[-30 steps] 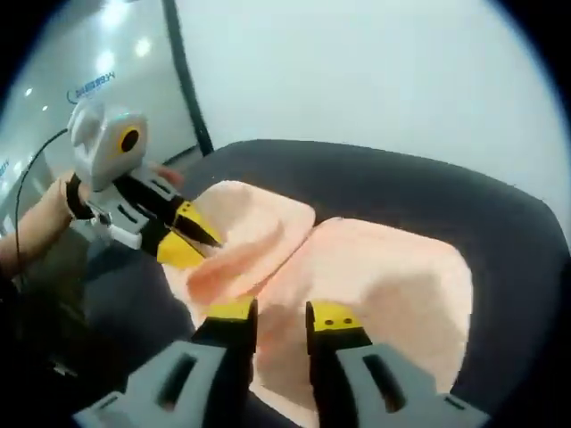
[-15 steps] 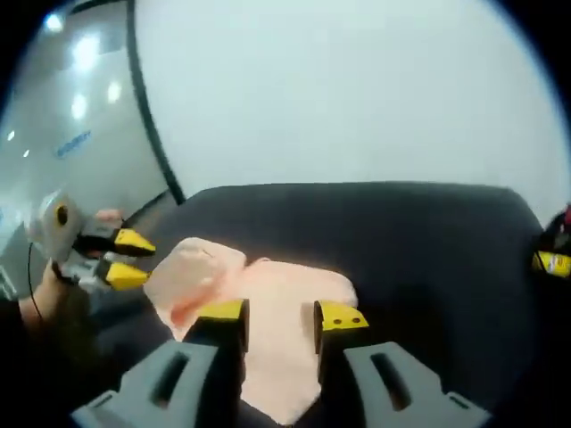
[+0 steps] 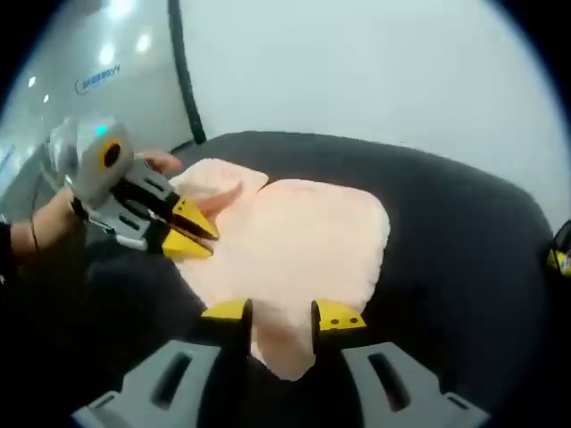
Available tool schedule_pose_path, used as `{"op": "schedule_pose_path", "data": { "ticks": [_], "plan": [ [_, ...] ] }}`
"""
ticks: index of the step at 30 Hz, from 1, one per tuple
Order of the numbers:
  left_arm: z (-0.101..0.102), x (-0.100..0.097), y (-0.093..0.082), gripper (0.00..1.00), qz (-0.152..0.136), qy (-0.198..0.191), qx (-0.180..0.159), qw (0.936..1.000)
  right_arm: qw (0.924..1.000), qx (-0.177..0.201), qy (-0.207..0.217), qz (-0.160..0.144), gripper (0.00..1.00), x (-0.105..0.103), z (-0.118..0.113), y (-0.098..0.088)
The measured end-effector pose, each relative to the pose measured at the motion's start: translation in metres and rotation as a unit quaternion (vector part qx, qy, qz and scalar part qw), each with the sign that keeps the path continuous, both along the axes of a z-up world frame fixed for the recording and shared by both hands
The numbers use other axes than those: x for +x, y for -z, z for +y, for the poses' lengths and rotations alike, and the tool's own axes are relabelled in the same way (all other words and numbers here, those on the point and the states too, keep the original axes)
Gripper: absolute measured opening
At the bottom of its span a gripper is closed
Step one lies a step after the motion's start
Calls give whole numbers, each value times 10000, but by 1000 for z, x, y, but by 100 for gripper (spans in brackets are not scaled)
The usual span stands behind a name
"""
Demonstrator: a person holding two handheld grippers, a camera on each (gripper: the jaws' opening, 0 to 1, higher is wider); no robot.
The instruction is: Fold the towel on the table until its edges align and the towel forms a compact rectangular stack.
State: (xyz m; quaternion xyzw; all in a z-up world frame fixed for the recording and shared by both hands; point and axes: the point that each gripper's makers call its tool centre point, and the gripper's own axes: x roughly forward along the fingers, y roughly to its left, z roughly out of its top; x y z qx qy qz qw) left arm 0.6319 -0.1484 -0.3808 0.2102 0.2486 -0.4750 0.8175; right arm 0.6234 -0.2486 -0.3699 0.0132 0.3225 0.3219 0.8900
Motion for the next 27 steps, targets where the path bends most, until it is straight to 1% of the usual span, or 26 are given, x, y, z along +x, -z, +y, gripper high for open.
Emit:
{"op": "schedule_pose_path", "data": {
  "ticks": [1, 2, 3, 4, 5, 6, 7, 8, 9, 11, 12, 13, 14, 15, 16, 17, 18, 19, 20, 21, 22, 23, 24, 25, 26, 27],
  "plan": [
    [4, 1, -5, 12, -74, 31, -43, 10000, 9999, 123, 116, -23, 25, 2, -5, -6],
    [4, 2, -14, 13, -262, 121, -158, 9995, 9994, 252, 223, -12, 25, 4, -10, -13],
    [5, 2, -23, 14, -454, 179, -277, 9984, 9981, 459, 414, 5, 25, 11, -18, -21],
    [9, -1, -28, 15, -485, 122, -342, 9982, 9971, 554, 526, 20, 25, 15, -22, -24],
    [13, -6, -34, 15, -446, 85, -424, 9981, 9950, 692, 718, 97, 25, 21, -28, -28],
    [17, -7, -42, 15, -453, 10, -656, 9968, 9927, 768, 905, 205, 26, 25, -34, -28],
    [21, -1, -48, 15, -429, -135, -849, 9954, 9910, 774, 1041, 322, 26, 28, -39, -25],
    [32, -3, -54, 16, -350, -295, -1009, 9938, 9896, 761, 1119, 481, 28, 29, -42, -21],
    [45, -5, -61, 16, -276, -485, -1217, 9910, 9883, 737, 1188, 605, 32, 31, -45, -15],
    [75, 5, -64, 16, -74, -955, -1435, 9850, 9842, 665, 1308, 988, 33, 31, -49, 0],
    [91, 10, -64, 16, -26, -1068, -1451, 9836, 9842, 581, 1305, 1048, 32, 32, -51, 8],
    [108, 17, -62, 16, -42, -1163, -1344, 9841, 9837, 515, 1360, 1061, 32, 35, -53, 14],
    [118, 19, -61, 16, -130, -1285, -1233, 9839, 9832, 431, 1403, 1084, 31, 37, -54, 23],
    [125, 19, -61, 15, -311, -1302, -1093, 9850, 9830, 437, 1394, 1116, 29, 35, -50, 28],
    [136, 21, -60, 15, -448, -1287, -955, 9861, 9824, 491, 1385, 1154, 28, 34, -47, 32],
    [146, 22, -56, 15, -513, -1303, -769, 9872, 9809, 600, 1416, 1194, 27, 35, -43, 33],
    [157, 25, -51, 15, -584, -1331, -573, 9877, 9807, 672, 1448, 1126, 22, 37, -42, 31],
    [166, 28, -48, 15, -578, -1393, -500, 9873, 9796, 764, 1480, 1129, 15, 38, -41, 31],
    [173, 29, -44, 16, -492, -1419, -530, 9872, 9774, 865, 1538, 1164, 7, 39, -40, 31],
    [180, 30, -41, 16, -378, -1459, -585, 9869, 9724, 1093, 1662, 1217, 4, 41, -39, 28],
    [186, 33, -40, 16, -243, -1572, -768, 9843, 9690, 1191, 1729, 1302, 3, 41, -40, 26],
    [192, 36, -37, 16, -238, -1591, -716, 9844, 9659, 1314, 1784, 1339, 2, 41, -40, 21],
    [194, 34, -33, 16, -206, -1616, -664, 9844, 9646, 1485, 1786, 1245, 2, 43, -39, 11],
    [200, 31, -28, 17, -175, -1669, -535, 9844, 9643, 1536, 1782, 1214, 2, 42, -38, 4],
    [205, 31, -24, 18, -182, -1694, -480, 9842, 9628, 1602, 1790, 1241, 2, 40, -36, -3],
    [208, 31, -23, 19, -188, -1703, -508, 9839, 9629, 1625, 1765, 1236, 1, 43, -36, -10]
  ]
}}
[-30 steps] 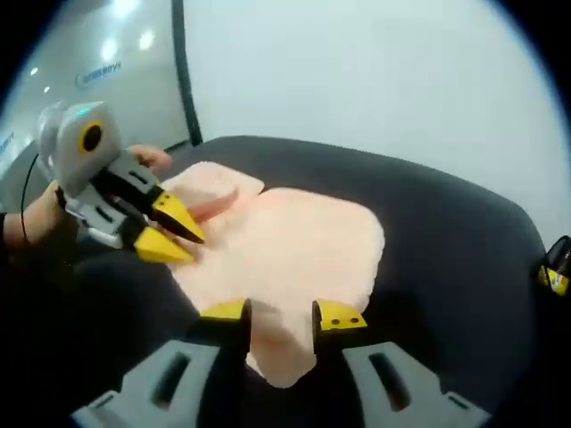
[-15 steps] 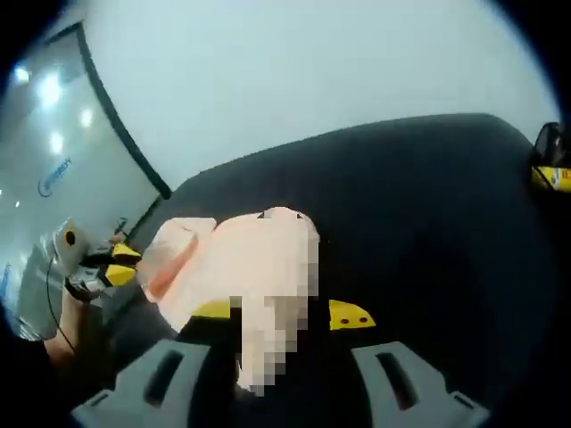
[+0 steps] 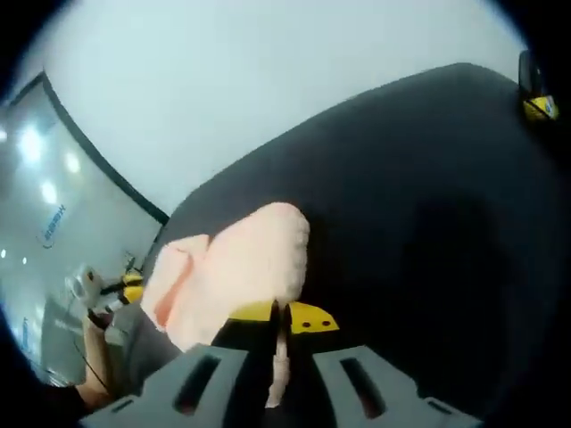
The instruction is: Fold the towel on the table until its edges align and the towel forms a compact rectangular stack.
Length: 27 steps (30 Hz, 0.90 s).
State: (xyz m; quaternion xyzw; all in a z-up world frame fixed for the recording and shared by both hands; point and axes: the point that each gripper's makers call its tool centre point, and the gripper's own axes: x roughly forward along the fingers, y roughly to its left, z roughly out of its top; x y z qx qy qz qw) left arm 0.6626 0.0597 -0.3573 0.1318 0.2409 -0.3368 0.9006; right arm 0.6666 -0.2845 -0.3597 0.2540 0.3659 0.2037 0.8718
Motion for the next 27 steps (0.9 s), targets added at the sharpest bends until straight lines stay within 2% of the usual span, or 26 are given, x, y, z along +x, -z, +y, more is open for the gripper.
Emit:
{"op": "schedule_pose_path", "data": {
  "ticks": [2, 3, 6, 8, 12, 17, 22, 27],
  "plan": [
    [3, 3, -3, 19, 23, -131, -338, 9993, 9999, -70, -66, -85, 1, 1, 7, -13],
    [6, 3, -3, 19, 67, -209, -388, 9990, 9998, -113, -103, -102, 1, 2, 10, -16],
    [11, 5, -1, 19, -9, -195, -395, 9990, 9994, -235, -166, -174, 0, -2, 30, -36],
    [9, -1, 2, 19, -2, -181, -370, 9992, 9976, -478, -273, -424, 0, 2, 46, -55],
    [16, -2, 6, 19, -104, -227, -327, 9992, 9906, -1007, -599, -712, 0, 5, 83, -83],
    [25, 0, 6, 19, -144, -329, -550, 9978, 9771, -1562, -963, -1075, 0, 9, 134, -109],
    [27, 0, 11, 19, -120, -320, -625, 9975, 9755, -1457, -1238, -1090, 0, 12, 199, -119],
    [30, -2, 17, 19, -41, -365, -699, 9969, 9656, -1798, -1592, -997, 0, 22, 254, -99]
  ]
}}
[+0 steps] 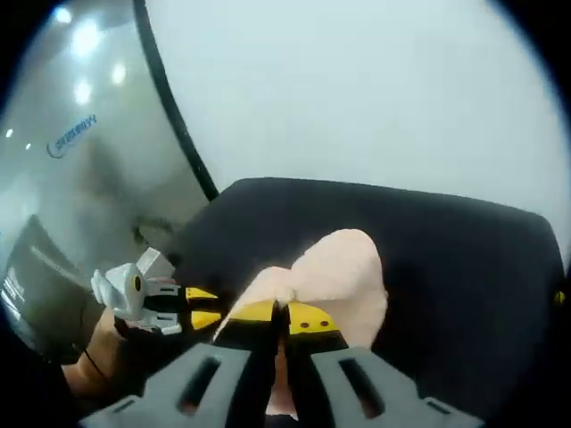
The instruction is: Fold the towel on the table until its edges align and the towel forms a compact rectangular stack.
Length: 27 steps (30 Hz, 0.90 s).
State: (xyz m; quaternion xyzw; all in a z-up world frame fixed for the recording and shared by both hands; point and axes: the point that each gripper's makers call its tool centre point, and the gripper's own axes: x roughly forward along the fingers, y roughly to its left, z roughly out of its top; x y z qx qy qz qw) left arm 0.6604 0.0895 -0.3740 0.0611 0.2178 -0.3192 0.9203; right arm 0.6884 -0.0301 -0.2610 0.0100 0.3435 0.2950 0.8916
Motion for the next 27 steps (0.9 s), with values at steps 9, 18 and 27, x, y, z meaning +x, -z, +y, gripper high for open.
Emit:
{"op": "schedule_pose_path", "data": {
  "ticks": [9, 18, 27],
  "plan": [
    [7, 1, 1, 19, 31, -171, -129, 9998, 9910, -1291, -311, 185, 1, -12, 73, 63],
    [8, -12, 8, 19, 115, -175, -121, 9997, 9942, -189, -1047, -140, 32, -36, 121, 44],
    [1, -3, -13, 19, -189, -103, -129, 9997, 9713, 177, -1360, -1941, 21, -26, 17, -4]
  ]
}}
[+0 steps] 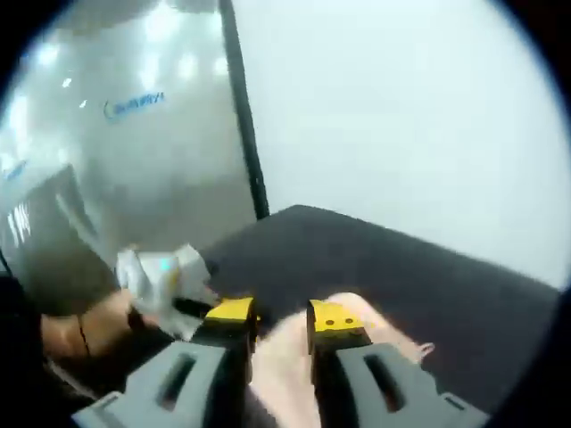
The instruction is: Fold the towel on the table until its edges align and the towel forms a compact rectangular stack.
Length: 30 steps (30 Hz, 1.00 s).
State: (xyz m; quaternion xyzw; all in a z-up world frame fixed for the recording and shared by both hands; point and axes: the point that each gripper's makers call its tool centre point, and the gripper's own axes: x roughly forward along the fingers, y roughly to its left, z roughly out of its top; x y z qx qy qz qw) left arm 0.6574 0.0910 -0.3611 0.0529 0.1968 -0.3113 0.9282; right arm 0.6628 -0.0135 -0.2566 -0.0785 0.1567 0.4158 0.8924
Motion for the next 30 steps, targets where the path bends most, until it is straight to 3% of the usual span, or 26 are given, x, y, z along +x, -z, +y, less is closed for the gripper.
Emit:
{"op": "schedule_pose_path", "data": {
  "ticks": [1, 2, 4, 5, 6, 7, 8, 9, 10, 12, 13, 14, 15, 16, 17, 18, 21, 22, 23, 24, 25, 26, 27, 30],
  "plan": [
    [-2, 1, -6, 19, -67, 66, -23, 10000, 9995, -53, 108, 304, 23, 1, -9, 19],
    [-8, 3, -16, 19, -206, 203, -124, 9995, 9992, -32, 19, 403, 28, 0, -12, 31],
    [-20, 9, -62, 20, -791, 661, -370, 9940, 9988, 218, -366, 255, 38, 5, -14, 41],
    [-28, 9, -83, 22, -1068, 976, -445, 9885, 9981, 334, -504, 87, 39, 4, -19, 43],
    [-36, 10, -100, 24, -1159, 1147, -595, 9848, 9972, 479, -566, 10, 41, 7, -24, 44],
    [-44, 13, -115, 26, -1318, 1340, -564, 9806, 9965, 664, -493, 104, 44, 10, -32, 45],
    [-53, 13, -123, 25, -1438, 1515, -542, 9764, 9956, 813, -446, 145, 43, 10, -40, 46],
    [-73, 9, -133, 26, -1488, 1892, -694, 9681, 9936, 1028, -463, 72, 43, 14, -45, 42],
    [-105, -3, -135, 29, -1235, 2554, -939, 9543, 9916, 1202, -454, 131, 45, 10, -47, 41],
    [-143, -8, -121, 42, -942, 3315, -1028, 9331, 9870, 1450, -494, 476, 50, 13, -51, 44],
    [-155, -2, -106, 48, -1019, 3566, -804, 9252, 9858, 1494, -566, 518, 57, 15, -49, 46],
    [-162, 4, -83, 52, -931, 3687, -442, 9238, 9865, 1406, -623, 566, 60, 15, -48, 52],
    [-169, 2, -68, 48, -456, 3480, -453, 9353, 9927, 871, -690, 466, 60, 15, -49, 69],
    [-164, 8, -48, 46, -304, 3463, 79, 9376, 9949, 560, -803, 261, 60, 16, -48, 80],
    [-145, 27, -26, 44, -346, 3387, 734, 9374, 9934, 495, -974, 362, 61, 13, -45, 88],
    [-133, 29, -10, 42, -242, 3410, 1114, 9331, 9925, 573, -1016, 359, 62, 12, -43, 88],
    [-118, 32, -3, 45, -17, 3066, 564, 9502, 9894, 868, -1134, 275, 61, 13, -46, 80],
    [-101, 28, 0, 45, -72, 2921, 576, 9546, 9872, 1008, -1198, 297, 60, 8, -42, 78],
    [-98, 24, 2, 45, -63, 2900, 763, 9540, 9856, 1065, -1277, 303, 61, 6, -41, 77],
    [-97, 19, 2, 44, -70, 2834, 703, 9564, 9853, 1059, -1305, 301, 62, 4, -41, 78],
    [-94, 19, 15, 44, 590, 2865, 515, 9549, 9837, 1109, -1386, 293, 63, 2, -40, 76],
    [-93, 34, 17, 44, 475, 2844, 558, 9559, 9836, 1118, -1390, 283, 63, 1, -38, 76],
    [-93, 35, 13, 44, 199, 2857, 577, 9564, 9831, 1142, -1408, 242, 63, 2, -38, 75],
    [-89, 41, 13, 45, 71, 2736, 459, 9607, 9833, 1170, -1388, 105, 65, 4, -34, 75]
  ]
}}
